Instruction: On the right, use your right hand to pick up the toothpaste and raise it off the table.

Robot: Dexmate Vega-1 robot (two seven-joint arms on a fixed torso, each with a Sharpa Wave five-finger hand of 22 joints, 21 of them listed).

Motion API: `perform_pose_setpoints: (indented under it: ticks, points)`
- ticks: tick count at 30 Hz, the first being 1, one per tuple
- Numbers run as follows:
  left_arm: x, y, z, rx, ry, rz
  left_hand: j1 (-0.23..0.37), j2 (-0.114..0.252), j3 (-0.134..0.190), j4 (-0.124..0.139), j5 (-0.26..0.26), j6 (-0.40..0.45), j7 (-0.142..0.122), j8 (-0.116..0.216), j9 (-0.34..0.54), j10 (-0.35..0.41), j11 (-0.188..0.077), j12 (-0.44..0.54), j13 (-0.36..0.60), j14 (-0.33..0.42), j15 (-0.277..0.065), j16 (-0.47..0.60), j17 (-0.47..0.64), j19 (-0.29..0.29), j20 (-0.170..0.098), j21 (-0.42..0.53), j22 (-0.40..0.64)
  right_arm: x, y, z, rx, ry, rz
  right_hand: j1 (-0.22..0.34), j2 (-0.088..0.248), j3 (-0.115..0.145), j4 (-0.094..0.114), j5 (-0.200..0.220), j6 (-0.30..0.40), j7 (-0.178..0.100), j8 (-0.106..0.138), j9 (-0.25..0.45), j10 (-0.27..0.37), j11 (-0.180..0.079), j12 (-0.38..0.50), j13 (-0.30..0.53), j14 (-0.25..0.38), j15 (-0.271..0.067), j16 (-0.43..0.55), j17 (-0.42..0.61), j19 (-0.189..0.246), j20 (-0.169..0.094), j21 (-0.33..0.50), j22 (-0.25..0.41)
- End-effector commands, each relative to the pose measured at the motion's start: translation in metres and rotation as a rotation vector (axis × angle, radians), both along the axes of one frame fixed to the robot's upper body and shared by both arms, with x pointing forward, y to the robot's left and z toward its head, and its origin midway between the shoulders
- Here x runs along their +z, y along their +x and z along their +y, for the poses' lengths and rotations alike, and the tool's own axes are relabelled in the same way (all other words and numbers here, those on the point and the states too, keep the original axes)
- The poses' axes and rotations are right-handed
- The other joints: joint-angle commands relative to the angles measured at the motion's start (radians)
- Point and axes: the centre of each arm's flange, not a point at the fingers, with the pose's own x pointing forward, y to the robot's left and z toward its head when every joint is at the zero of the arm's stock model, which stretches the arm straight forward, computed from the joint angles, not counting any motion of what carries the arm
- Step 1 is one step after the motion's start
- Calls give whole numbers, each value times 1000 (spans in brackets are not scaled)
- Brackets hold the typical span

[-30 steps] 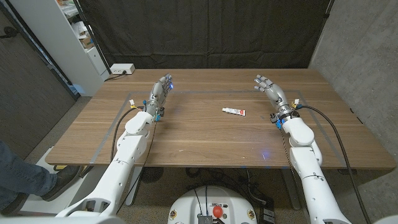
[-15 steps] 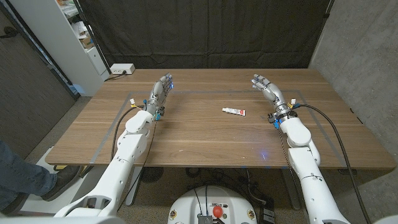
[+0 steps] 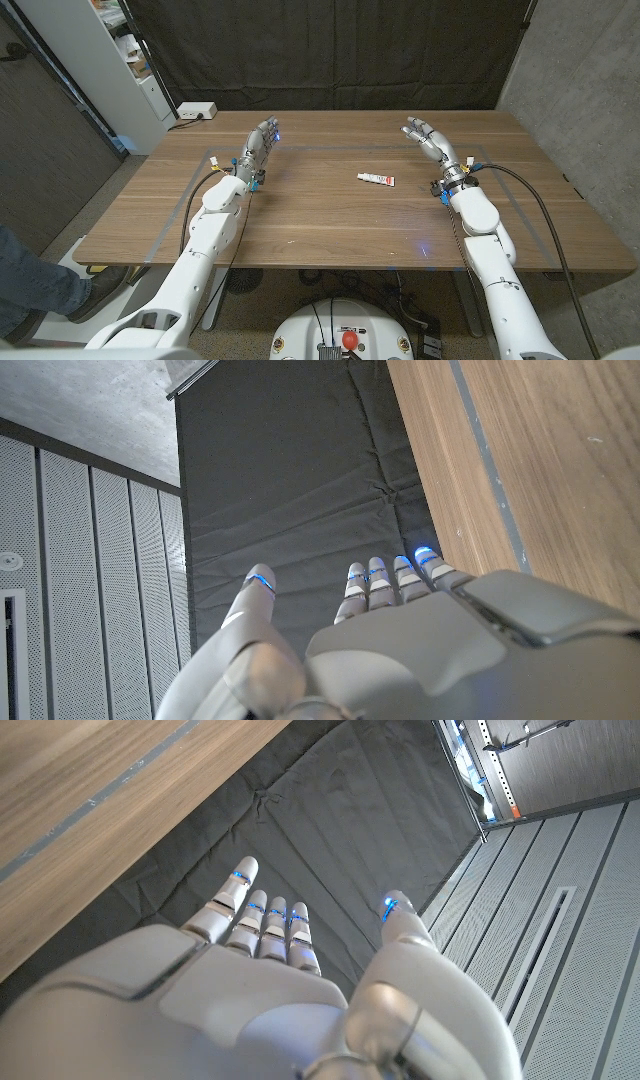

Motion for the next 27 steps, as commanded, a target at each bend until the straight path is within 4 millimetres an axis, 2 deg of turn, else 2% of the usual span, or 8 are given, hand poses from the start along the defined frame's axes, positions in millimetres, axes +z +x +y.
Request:
perform_pose_setpoints:
  ticks: [1,27]
  points:
    - [0,1,1,0,11,6,11,1,1,-1,-3,10,2,1,5,7,1,-6,3,3,5,-2,4,-5,7,-4,5,3,-3,4,-32,-37,-27,14,-2,-3,0,-3,7,-6,0,2,-3,-7,-9,2,-6,2,-3,0,0,5,-5,2]
    - [2,3,7,-1,11,3,17,6,1,-2,-3,12,3,0,5,12,2,-10,4,3,4,-4,4,-3,10,-14,6,13,-14,19,-101,-161,-93,41,-2,-4,-3,-2,1,-7,-6,3,4,-3,-25,2,-1,-4,-4,-9,12,4,-21,2]
